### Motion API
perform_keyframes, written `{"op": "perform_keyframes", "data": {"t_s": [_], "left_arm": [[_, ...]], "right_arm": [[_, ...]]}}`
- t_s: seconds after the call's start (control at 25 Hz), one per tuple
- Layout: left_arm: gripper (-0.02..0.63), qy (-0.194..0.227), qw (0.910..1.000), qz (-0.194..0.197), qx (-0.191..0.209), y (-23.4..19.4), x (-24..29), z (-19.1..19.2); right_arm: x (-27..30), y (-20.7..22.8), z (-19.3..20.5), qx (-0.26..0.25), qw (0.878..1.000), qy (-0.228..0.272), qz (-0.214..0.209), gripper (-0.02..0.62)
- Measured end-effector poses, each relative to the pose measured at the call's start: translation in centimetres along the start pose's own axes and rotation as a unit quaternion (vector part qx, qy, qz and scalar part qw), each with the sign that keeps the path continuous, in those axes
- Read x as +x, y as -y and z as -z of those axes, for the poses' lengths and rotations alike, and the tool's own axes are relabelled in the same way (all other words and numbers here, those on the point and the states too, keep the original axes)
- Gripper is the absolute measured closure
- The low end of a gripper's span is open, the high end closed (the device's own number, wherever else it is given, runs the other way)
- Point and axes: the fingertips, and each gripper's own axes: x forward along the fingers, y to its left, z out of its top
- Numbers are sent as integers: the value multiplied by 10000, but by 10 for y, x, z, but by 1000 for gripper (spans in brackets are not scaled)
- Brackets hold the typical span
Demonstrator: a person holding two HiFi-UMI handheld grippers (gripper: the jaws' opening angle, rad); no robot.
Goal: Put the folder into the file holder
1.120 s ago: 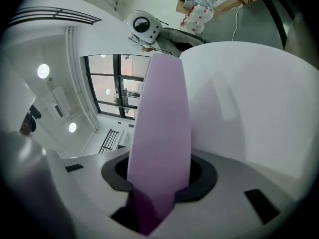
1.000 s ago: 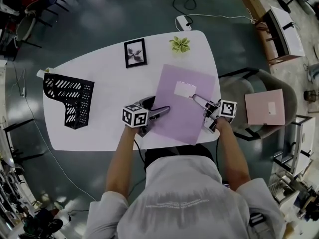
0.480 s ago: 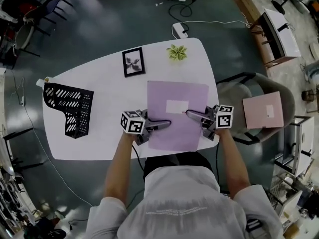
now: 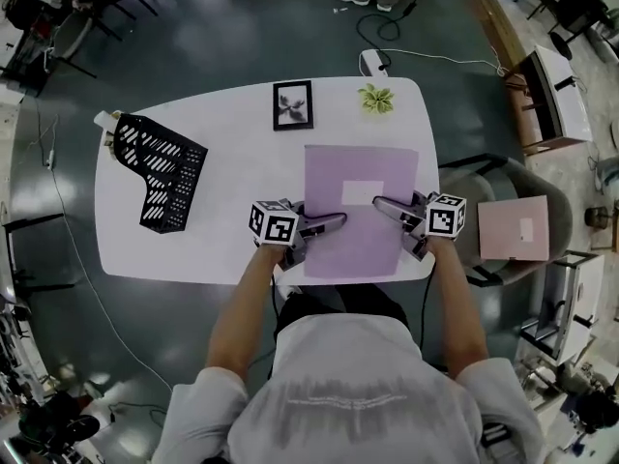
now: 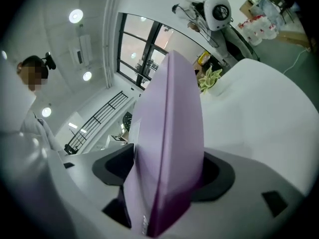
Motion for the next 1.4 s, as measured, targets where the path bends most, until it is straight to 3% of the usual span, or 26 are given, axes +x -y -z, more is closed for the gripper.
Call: {"op": "perform_keyframes", "data": {"t_s": [0.16,0.28,0.4,0.52,0.76,0.84,1.0,1.4], "left_arm": [[397,186,9997,-95,162,10,-26,-2],[419,552,9975,-399,172,11,-55,-6],[428,911,9927,-755,237,10,-90,-9],[431,1140,9873,-1035,384,13,-120,-7],[437,1669,9697,-1615,756,23,-183,-3],[437,1864,9599,-1870,945,28,-207,-1],[437,2311,9291,-2494,1454,43,-263,-3],[436,3284,8650,-3203,2034,98,-401,5]], "right_arm": [[7,-12,0,-330,9994,-93,59,250],[7,-10,-2,-464,9978,72,459,255],[3,-3,-9,-301,9925,428,1102,344],[4,-9,-12,-278,9860,578,1537,483],[24,-39,-11,-922,9699,524,2193,540],[33,-55,-13,-1225,9630,497,2347,551],[54,-98,-24,-1957,9478,530,2461,558],[119,-243,-41,-3612,9091,933,1852,561]]}}
